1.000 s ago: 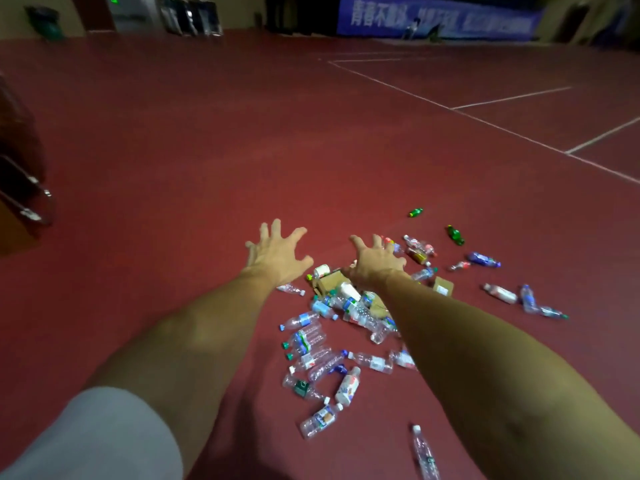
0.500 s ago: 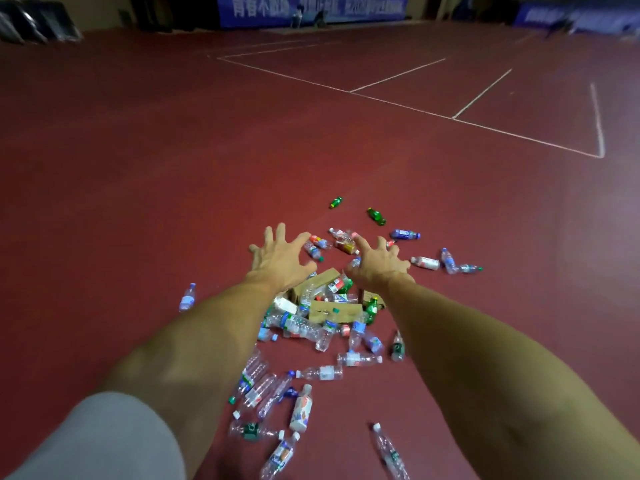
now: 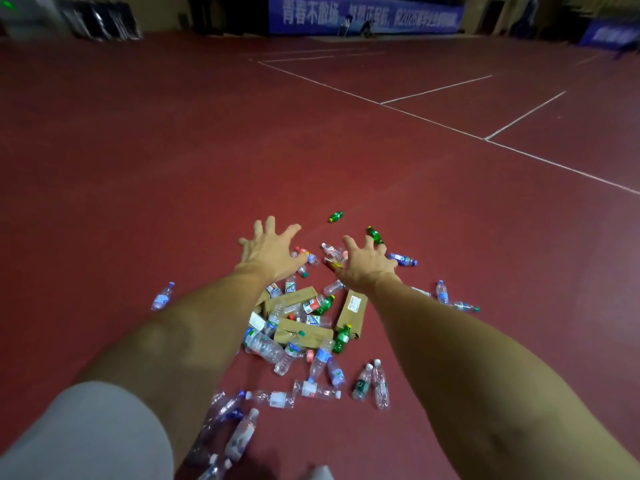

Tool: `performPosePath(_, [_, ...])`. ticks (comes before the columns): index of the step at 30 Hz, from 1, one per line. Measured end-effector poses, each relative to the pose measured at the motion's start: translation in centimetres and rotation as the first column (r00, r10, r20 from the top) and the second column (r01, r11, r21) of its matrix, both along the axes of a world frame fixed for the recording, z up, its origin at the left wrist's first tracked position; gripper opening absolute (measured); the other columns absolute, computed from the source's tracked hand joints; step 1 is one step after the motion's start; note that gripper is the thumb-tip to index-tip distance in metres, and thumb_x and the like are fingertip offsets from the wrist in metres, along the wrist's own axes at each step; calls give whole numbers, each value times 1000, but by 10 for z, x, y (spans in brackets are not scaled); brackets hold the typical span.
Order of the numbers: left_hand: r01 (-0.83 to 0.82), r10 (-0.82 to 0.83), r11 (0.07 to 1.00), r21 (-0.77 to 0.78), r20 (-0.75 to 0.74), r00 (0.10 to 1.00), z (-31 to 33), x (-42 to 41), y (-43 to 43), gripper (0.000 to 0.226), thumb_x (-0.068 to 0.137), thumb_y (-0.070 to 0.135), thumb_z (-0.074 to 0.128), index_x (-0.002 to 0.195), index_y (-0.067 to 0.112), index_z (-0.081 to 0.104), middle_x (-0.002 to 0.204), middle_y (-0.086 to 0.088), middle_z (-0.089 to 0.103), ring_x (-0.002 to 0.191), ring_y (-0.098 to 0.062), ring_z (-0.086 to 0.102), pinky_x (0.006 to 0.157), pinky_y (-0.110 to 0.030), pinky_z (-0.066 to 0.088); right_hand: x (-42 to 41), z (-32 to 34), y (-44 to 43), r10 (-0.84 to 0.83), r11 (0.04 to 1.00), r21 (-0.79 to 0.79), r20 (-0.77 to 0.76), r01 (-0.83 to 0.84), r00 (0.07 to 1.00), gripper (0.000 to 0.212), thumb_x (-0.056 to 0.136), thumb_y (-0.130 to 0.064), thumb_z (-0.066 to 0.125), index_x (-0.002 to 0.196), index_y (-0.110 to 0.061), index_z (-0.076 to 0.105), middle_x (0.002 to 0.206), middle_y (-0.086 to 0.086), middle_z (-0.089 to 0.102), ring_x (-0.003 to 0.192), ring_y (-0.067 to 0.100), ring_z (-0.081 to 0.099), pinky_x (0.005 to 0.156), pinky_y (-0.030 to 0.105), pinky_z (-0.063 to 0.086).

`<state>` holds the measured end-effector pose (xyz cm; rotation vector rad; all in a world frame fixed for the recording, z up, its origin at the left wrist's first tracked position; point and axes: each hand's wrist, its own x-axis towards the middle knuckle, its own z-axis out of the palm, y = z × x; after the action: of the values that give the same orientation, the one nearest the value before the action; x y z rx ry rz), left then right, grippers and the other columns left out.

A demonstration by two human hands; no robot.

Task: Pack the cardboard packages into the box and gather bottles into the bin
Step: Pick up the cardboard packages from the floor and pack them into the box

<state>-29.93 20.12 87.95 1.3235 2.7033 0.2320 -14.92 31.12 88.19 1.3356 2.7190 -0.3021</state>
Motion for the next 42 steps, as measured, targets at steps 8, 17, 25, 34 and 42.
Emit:
performPosePath(8, [4, -4, 1000, -18, 11, 1000, -9, 13, 103, 69, 91, 52, 52, 153, 41, 25, 163, -15, 7, 150, -38, 5, 113, -66, 20, 0, -8, 105, 35, 999, 9, 18, -35, 999, 72, 95, -52, 54, 155, -36, 18, 159, 12, 19, 139, 39, 27, 103, 61, 37])
performPosePath(17, [-156, 155, 988, 9, 28, 987, -31, -44, 241, 68, 91, 54, 50, 153, 38, 25, 162, -13, 14, 147, -39, 16, 114, -60, 23, -64, -22, 256, 177, 981, 62, 72, -181, 982, 72, 94, -50, 54, 155, -37, 17, 155, 10, 23, 136, 36, 30, 102, 58, 38])
performPosePath(25, [-294, 293, 956, 9, 28, 956, -20, -77, 303, 67, 91, 53, 50, 152, 39, 26, 161, -13, 16, 146, -38, 16, 112, -60, 23, -133, -6, 342, 308, 949, 55, 56, -311, 950, 73, 94, -52, 54, 156, -36, 17, 155, 10, 23, 137, 37, 30, 103, 60, 39])
performPosePath(34, [-616, 616, 788, 0, 14, 788, -12, -99, 336, 67, 91, 54, 50, 152, 40, 26, 160, -13, 17, 145, -36, 18, 110, -60, 27, -209, 2, 409, 611, 787, 78, 39, -612, 791, 76, 94, -50, 56, 157, -36, 15, 159, 10, 19, 140, 38, 27, 103, 59, 38])
performPosePath(42, [-843, 842, 538, -16, 48, 537, -11, -52, 362, 69, 92, 58, 49, 153, 39, 23, 161, -13, 15, 145, -36, 18, 108, -60, 30, -228, 7, 439, 838, 533, 52, 104, -844, 536, 79, 94, -49, 59, 157, -36, 13, 158, 11, 19, 141, 39, 27, 105, 60, 37])
